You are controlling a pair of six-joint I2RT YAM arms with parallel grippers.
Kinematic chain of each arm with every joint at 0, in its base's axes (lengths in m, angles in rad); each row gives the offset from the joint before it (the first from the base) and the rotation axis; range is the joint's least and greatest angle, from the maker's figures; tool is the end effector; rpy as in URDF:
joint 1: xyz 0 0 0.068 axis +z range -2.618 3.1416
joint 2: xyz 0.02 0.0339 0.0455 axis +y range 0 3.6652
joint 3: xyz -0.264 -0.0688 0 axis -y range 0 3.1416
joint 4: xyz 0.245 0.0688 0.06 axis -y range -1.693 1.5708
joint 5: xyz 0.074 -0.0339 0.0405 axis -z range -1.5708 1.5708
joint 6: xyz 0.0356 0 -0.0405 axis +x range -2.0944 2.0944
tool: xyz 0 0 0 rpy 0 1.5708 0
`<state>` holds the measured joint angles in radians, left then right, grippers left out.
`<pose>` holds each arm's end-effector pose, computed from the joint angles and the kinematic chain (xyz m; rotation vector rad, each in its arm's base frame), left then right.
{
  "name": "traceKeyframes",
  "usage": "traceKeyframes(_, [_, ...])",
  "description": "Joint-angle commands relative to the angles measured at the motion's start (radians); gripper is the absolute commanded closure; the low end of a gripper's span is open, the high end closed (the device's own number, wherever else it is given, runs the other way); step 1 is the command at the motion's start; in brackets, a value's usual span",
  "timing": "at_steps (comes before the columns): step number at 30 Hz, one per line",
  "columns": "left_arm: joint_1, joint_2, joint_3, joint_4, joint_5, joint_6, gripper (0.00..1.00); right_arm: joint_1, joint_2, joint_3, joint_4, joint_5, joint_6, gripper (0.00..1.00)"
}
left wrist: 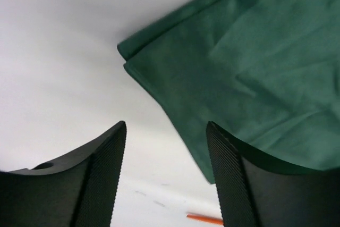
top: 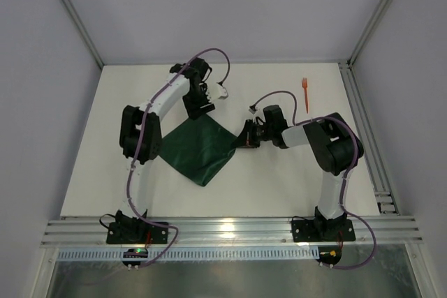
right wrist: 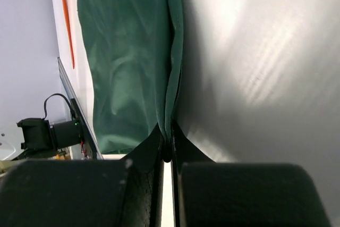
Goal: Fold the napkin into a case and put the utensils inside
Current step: Turn over the upper triangle folded napkin at the center of the board, then rotate the lower triangle-folded napkin at the center of the board.
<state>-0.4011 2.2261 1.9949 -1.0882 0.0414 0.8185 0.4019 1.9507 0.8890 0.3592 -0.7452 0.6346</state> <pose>0.4233 -0.1811 0.2190 1.6596 2.3624 0.0171 0.3275 0.1654 0.1093 -0.1529 2.4261 1.3615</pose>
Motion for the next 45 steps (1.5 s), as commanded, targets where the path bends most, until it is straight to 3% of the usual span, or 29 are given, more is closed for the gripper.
traceKeyframes(1, [-0.013,-0.075,0.091,0.005,0.129,-0.119,0.34,-0.021,-0.038,-0.031,0.127,0.049,0.062,0.96])
traceKeyframes(5, [-0.015,-0.244,0.004,-0.021,0.274,-0.198,0.25,-0.023,-0.048,-0.054,0.139,0.079,0.074,0.96])
traceKeyframes(8, [-0.051,-0.426,-0.259,0.031,0.267,-0.188,0.25,-0.023,-0.07,-0.091,0.149,0.111,0.085,0.96])
traceKeyframes(10, [-0.125,-0.502,-0.487,0.062,0.194,-0.144,0.27,-0.023,-0.085,-0.108,0.15,0.13,0.092,0.96])
traceKeyframes(13, [-0.237,-0.608,-0.708,0.128,0.156,-0.09,0.28,-0.018,-0.101,-0.14,0.164,0.158,0.118,0.96])
traceKeyframes(17, [-0.291,-0.724,-0.833,0.183,0.268,-0.018,0.27,-0.006,-0.111,-0.209,0.247,0.178,0.174,0.96])
traceKeyframes(23, [-0.291,-0.695,-0.87,0.205,0.273,-0.047,0.27,0.069,-0.176,-0.285,0.265,0.285,0.235,0.96])
traceKeyframes(27, [-0.291,-0.692,-0.921,0.229,0.281,-0.082,0.18,0.106,-0.242,-0.355,0.277,0.366,0.29,0.96])
traceKeyframes(32, [-0.291,-0.732,-0.972,0.228,0.299,-0.09,0.18,0.175,-0.312,-0.42,0.233,0.415,0.31,0.96])
traceKeyframes(38, [-0.311,-0.75,-1.038,0.209,0.342,-0.122,0.19,0.241,-0.346,-0.515,0.31,0.486,0.413,0.96])
traceKeyframes(45, [-0.37,-0.803,-1.11,0.235,0.288,-0.124,0.19,0.287,-0.372,-0.521,0.29,0.517,0.432,0.96])
